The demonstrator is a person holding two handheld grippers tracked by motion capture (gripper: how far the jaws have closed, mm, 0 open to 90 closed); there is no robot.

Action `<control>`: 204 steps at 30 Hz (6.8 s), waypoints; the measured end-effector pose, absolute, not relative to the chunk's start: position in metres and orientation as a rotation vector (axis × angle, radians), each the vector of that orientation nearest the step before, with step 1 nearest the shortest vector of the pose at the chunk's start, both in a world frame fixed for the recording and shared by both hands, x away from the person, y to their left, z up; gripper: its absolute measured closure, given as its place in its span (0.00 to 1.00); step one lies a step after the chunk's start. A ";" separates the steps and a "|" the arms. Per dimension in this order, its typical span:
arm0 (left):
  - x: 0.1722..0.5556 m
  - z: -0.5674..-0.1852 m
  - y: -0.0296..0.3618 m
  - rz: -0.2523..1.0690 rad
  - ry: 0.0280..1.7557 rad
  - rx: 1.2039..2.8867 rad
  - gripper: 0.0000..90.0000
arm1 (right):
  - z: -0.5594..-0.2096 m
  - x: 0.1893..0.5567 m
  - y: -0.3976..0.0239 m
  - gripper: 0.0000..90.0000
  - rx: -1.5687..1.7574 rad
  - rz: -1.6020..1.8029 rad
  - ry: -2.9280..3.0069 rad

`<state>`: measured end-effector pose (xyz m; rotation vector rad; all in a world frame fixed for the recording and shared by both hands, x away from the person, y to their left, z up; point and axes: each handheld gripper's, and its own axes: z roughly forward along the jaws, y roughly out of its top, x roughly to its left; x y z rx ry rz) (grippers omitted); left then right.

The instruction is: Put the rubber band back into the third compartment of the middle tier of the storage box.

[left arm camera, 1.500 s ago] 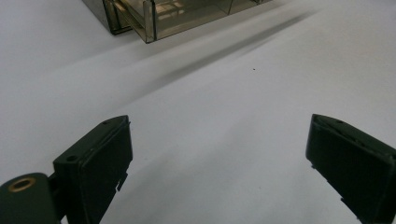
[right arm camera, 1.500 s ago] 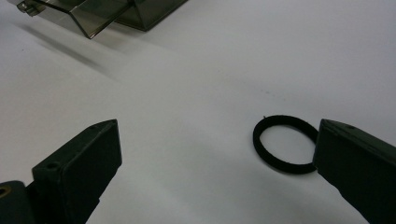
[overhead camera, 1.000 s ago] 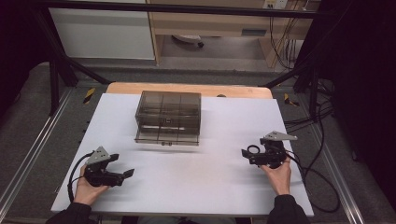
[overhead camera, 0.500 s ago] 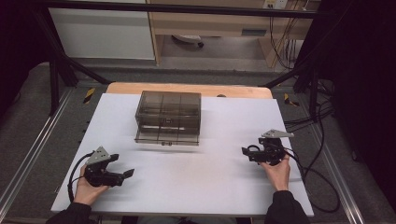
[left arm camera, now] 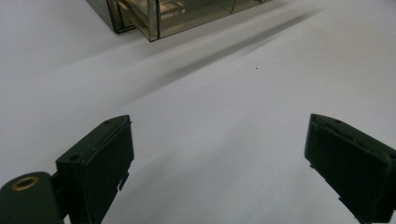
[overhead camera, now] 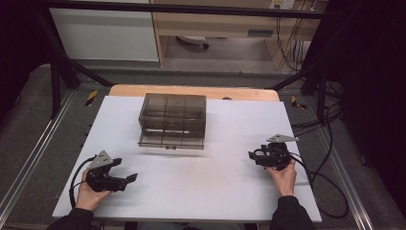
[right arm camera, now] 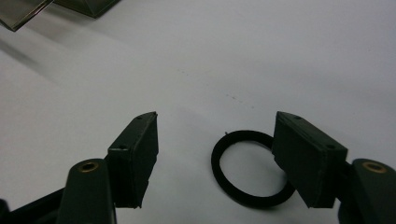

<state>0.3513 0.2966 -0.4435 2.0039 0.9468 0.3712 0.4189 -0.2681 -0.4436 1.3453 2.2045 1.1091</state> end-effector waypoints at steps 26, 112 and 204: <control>0.352 -0.444 0.297 0.368 0.950 2.005 0.09 | -0.449 0.418 -0.265 0.81 1.369 1.054 2.206; 0.351 -0.445 0.297 0.378 0.958 2.007 0.10 | -0.407 0.395 -0.224 0.97 1.144 1.191 2.303; 0.351 -0.444 0.299 0.381 0.953 2.007 0.10 | -0.372 0.439 -0.074 0.98 0.954 1.311 2.369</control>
